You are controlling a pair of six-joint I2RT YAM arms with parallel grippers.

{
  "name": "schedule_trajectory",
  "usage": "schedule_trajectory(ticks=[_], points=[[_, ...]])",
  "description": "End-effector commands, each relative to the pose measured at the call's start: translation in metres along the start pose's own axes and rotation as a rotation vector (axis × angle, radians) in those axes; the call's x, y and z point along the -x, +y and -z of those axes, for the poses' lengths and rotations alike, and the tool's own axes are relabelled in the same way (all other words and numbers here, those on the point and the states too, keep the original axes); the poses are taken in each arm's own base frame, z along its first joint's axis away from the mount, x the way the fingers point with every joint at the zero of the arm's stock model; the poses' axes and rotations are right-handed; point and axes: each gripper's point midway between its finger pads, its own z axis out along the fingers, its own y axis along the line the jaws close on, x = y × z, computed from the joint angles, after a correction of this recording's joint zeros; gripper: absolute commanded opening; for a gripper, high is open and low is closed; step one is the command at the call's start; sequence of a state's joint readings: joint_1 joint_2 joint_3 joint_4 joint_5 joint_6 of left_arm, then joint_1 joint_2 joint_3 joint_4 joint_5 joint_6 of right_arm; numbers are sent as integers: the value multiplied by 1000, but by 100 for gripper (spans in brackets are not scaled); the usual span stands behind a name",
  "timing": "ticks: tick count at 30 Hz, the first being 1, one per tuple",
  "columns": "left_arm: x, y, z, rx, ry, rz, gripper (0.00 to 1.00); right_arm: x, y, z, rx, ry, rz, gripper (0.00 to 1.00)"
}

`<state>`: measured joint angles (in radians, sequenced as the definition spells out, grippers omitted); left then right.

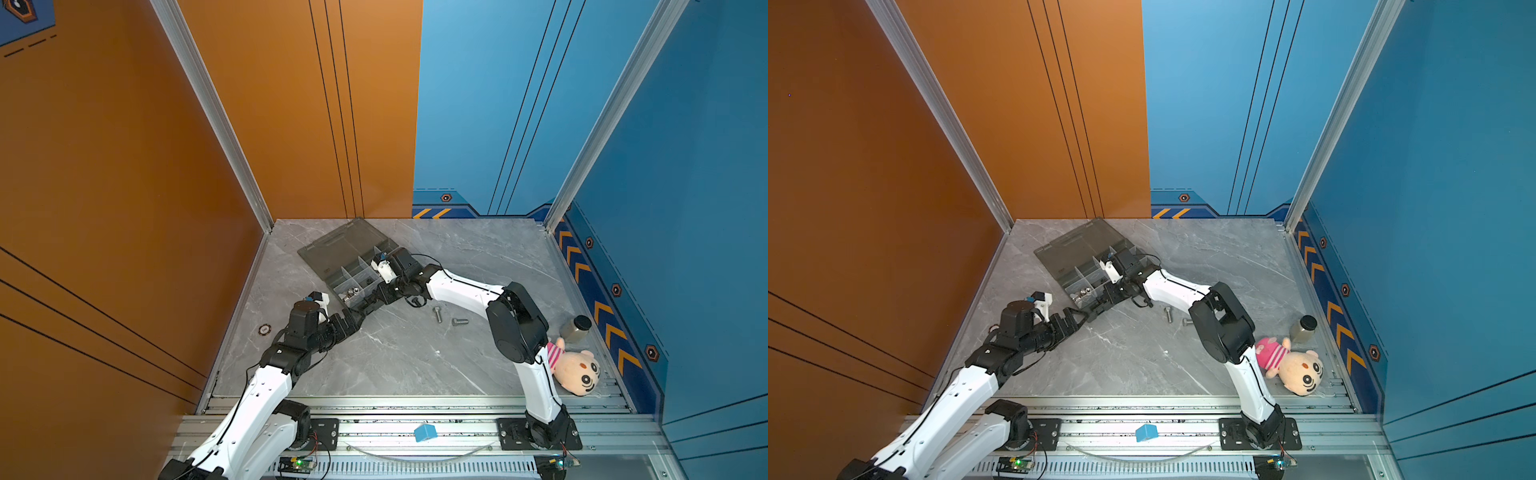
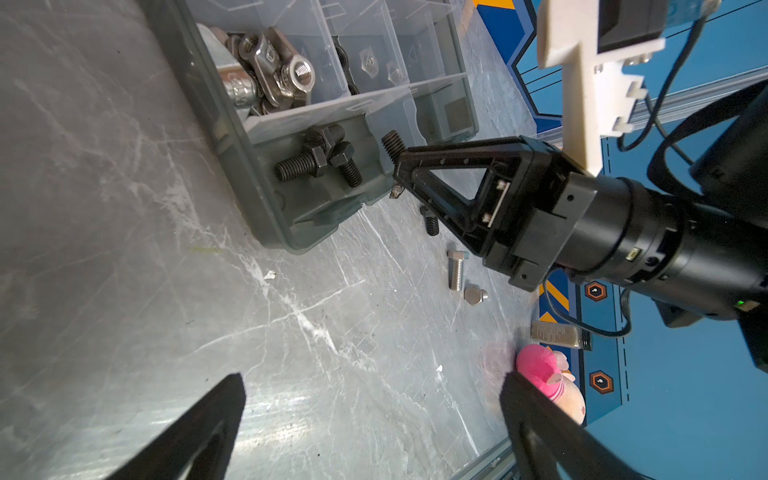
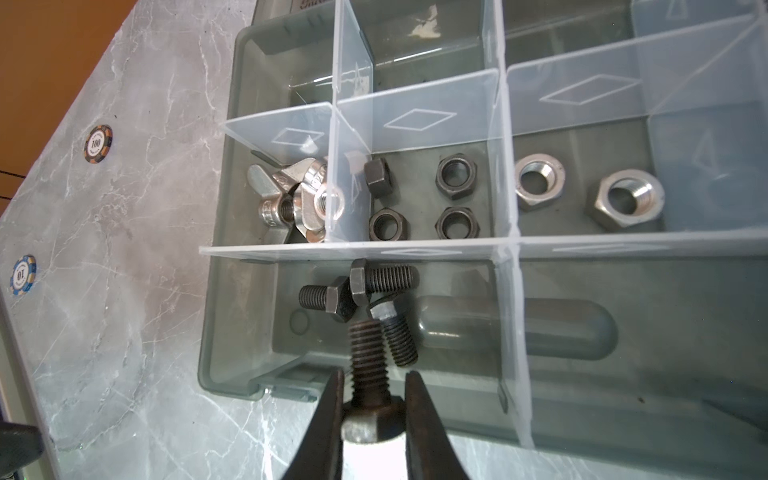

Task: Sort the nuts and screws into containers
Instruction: 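Carry the black bolt with the right gripper over the bolt compartment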

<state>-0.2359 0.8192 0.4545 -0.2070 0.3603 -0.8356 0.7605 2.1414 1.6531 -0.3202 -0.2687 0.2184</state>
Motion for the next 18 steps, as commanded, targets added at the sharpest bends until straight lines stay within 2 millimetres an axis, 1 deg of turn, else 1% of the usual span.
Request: schedule_trajectory(ticks=[1, 9, 12, 18], points=[[5, -7, 5, -13, -14, -7, 98, 5, 0, 0, -26, 1, -8, 12], [4, -6, 5, -12, -11, -5, 98, 10, -2, 1, -46, 3, 1, 24], [5, -6, 5, -14, -14, -5, 98, 12, -2, 0, -50, 3, 4, 25], [3, -5, 5, -12, -12, -4, 97, 16, -4, -2, -61, 2, 3, 30]])
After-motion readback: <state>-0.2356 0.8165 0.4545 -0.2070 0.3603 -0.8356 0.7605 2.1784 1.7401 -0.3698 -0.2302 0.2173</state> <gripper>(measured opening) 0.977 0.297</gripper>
